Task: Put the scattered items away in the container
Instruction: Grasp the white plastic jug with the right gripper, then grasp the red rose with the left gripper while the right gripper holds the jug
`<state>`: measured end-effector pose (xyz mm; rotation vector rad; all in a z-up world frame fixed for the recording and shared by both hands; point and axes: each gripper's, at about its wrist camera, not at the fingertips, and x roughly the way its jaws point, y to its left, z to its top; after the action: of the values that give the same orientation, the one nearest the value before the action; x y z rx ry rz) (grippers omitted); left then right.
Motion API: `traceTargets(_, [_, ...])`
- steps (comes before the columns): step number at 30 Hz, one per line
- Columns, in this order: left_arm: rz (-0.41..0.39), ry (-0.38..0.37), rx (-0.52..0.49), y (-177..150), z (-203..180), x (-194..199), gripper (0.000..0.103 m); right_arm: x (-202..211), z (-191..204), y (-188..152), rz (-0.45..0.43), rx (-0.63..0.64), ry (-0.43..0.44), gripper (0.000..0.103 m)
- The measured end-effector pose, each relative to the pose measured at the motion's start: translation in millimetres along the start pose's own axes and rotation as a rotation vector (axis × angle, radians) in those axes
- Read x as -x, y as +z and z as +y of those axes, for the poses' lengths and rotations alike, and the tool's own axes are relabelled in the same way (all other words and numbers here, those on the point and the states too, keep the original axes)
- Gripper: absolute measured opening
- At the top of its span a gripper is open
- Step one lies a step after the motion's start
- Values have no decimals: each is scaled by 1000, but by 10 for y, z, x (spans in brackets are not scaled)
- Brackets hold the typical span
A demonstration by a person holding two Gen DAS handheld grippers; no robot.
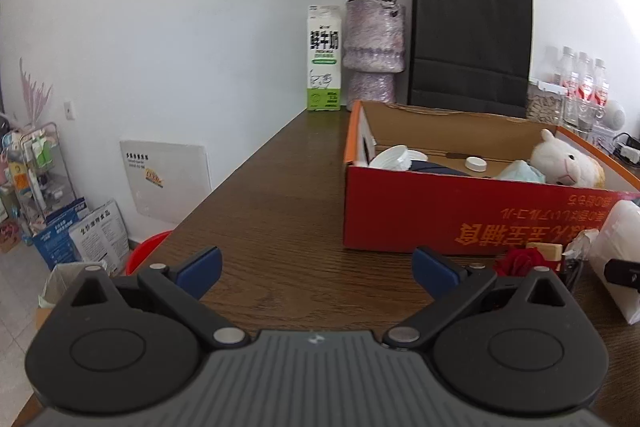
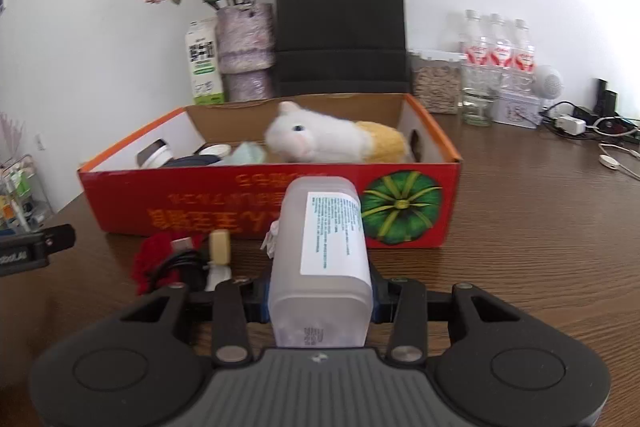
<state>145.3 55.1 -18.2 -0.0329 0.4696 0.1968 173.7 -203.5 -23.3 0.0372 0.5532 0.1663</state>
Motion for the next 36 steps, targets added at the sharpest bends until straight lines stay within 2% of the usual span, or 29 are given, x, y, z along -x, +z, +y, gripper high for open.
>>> traceTargets(6, [16, -87, -29, 5, -236, -46, 103, 41, -241, -7, 0, -48, -33, 40])
traceTargets(10, [12, -136, -54, 2, -411, -56, 103, 82, -319, -16, -17, -64, -26, 40])
traceTargets(18, [38, -180, -67, 7, -579, -115, 103, 231, -291, -21, -108, -37, -7, 40])
traceTargets(25, [56, -223, -56, 7, -598, -140, 101, 239, -364, -9, -109, -57, -18, 40])
traceTargets(32, [31, -264, -36, 38, -651, -108, 101, 253, -428, -16, -112, -76, -19, 40])
traceTargets(36, [80, -248, -73, 47, -782, -220, 97, 249, -426, -16, -112, -74, -17, 40])
